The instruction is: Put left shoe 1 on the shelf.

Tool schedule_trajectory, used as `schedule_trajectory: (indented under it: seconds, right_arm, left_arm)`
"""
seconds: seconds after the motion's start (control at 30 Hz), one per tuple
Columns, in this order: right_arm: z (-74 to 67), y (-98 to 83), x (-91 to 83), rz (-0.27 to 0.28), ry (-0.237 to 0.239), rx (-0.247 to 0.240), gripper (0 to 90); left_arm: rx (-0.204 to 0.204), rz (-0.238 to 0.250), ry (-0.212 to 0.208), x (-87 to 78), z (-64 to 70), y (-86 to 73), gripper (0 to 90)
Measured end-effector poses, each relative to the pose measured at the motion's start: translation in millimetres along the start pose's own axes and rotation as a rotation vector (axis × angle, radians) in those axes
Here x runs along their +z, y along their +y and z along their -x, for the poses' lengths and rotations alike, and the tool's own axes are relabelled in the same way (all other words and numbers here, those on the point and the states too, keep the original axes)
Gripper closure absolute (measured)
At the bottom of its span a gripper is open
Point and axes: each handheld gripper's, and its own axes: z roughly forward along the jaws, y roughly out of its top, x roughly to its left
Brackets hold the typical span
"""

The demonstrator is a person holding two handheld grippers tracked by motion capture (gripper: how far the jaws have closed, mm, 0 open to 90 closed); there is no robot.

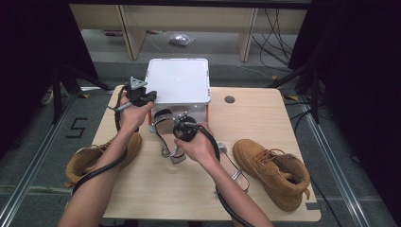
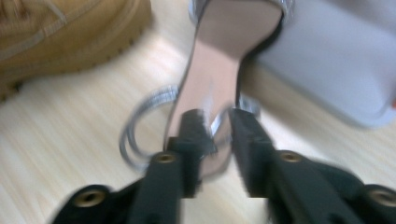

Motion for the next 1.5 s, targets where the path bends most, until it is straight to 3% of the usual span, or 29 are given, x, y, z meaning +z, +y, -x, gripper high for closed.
schedule_trajectory:
  seconds: [0.03, 0.13, 0.43, 0.7, 0.93, 1.13, 1.27, 1.3, 1.37, 1.5]
  right_arm:
    - [2.0, -9.5, -2.8, -0.035, -0.002, 0.003, 83.9]
    - [3.8, -18.4, -1.8, -0.056, 0.004, -0.016, 89.4]
    - [-2.8, -46.0, 23.8, -0.162, 0.030, -0.041, 90.0]
    - [-6.8, -51.2, 33.5, -0.161, 0.026, -0.019, 90.0]
    - [-7.7, -55.5, 37.6, -0.166, 0.032, -0.013, 90.0]
    - [-9.2, -54.4, 37.3, -0.144, 0.035, 0.009, 90.0]
    - [-8.8, -55.7, 40.7, -0.142, 0.043, 0.028, 90.0]
    - [-7.6, -55.7, 41.7, -0.133, 0.041, 0.002, 90.0]
    - [-11.2, -55.1, 42.4, -0.126, 0.048, 0.038, 90.0]
    - [-10.0, -52.3, 43.7, -0.104, 0.041, 0.035, 90.0]
  left_arm:
    - [0.000, -0.006, 0.000, 0.3, 0.0, 1.1, 88.2]
    - [0.002, -0.008, 0.003, 0.6, 0.9, 1.5, 88.2]
    - [-0.022, -0.014, 0.006, 0.4, 0.4, 2.0, 88.7]
    - [-0.033, -0.006, 0.020, 0.5, 0.8, 1.7, 89.0]
    - [-0.036, -0.035, 0.014, 1.2, 0.3, 5.8, 88.7]
    - [-0.029, -0.009, 0.030, 2.0, 1.8, 2.6, 88.4]
    - [-0.027, -0.019, 0.034, 2.3, 2.9, 3.9, 89.4]
    - [-0.028, -0.024, 0.034, 2.3, 3.0, 4.5, 89.4]
    - [-0.031, -0.027, 0.036, 2.3, 3.5, 4.8, 89.6]
    - [-0.036, -0.026, 0.033, 2.3, 3.1, 4.6, 89.7]
